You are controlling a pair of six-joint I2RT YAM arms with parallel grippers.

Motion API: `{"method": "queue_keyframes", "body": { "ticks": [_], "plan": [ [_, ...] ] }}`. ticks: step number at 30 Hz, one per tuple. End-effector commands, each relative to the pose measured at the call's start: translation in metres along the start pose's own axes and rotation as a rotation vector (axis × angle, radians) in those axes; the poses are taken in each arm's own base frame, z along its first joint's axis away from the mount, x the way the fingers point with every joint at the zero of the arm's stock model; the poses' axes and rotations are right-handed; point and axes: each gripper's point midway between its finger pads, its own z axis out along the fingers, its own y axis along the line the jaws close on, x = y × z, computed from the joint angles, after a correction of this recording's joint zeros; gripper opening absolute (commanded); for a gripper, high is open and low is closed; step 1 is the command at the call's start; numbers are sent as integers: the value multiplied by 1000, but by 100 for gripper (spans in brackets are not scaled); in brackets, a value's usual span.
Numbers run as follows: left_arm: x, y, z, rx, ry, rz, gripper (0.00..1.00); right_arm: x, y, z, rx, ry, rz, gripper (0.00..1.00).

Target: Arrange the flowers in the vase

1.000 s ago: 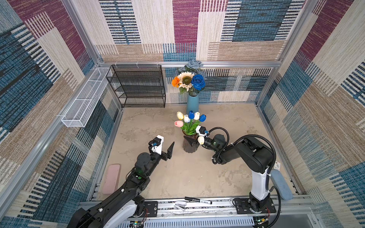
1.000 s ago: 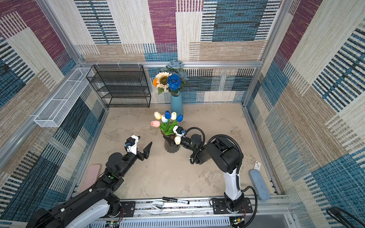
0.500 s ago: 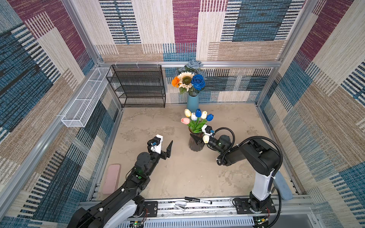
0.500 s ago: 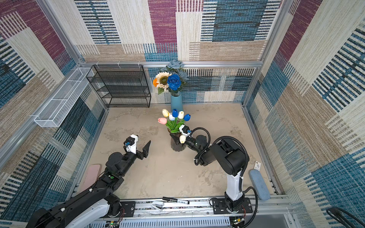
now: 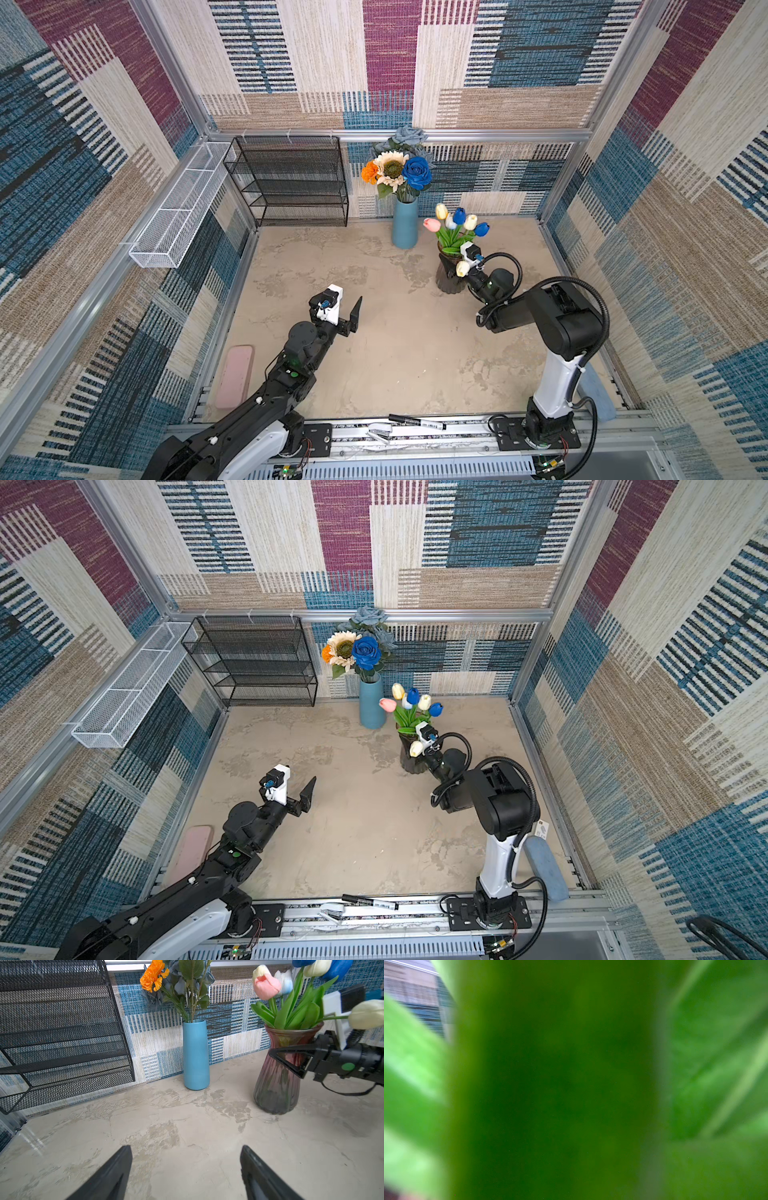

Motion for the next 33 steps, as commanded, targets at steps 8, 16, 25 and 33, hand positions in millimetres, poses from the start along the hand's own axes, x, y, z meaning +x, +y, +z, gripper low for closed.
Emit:
{"method": "queue_keyframes", "body": {
  "ticks": [8,16,25,33],
  "plan": [
    [-11,10,4,-60,-43,29,86,3,-70,102,0,-138,-45,31],
    [-10,12,1,-64,-27,35,87,16,-93,147,-8,-152,-17,34],
    [-8,15,1,-82,-21,42,87,18,-94,154,-20,-116,-25,90],
    [-9,30,2,-176,-21,49,88,5,-94,134,0,-135,-30,100]
  ]
}}
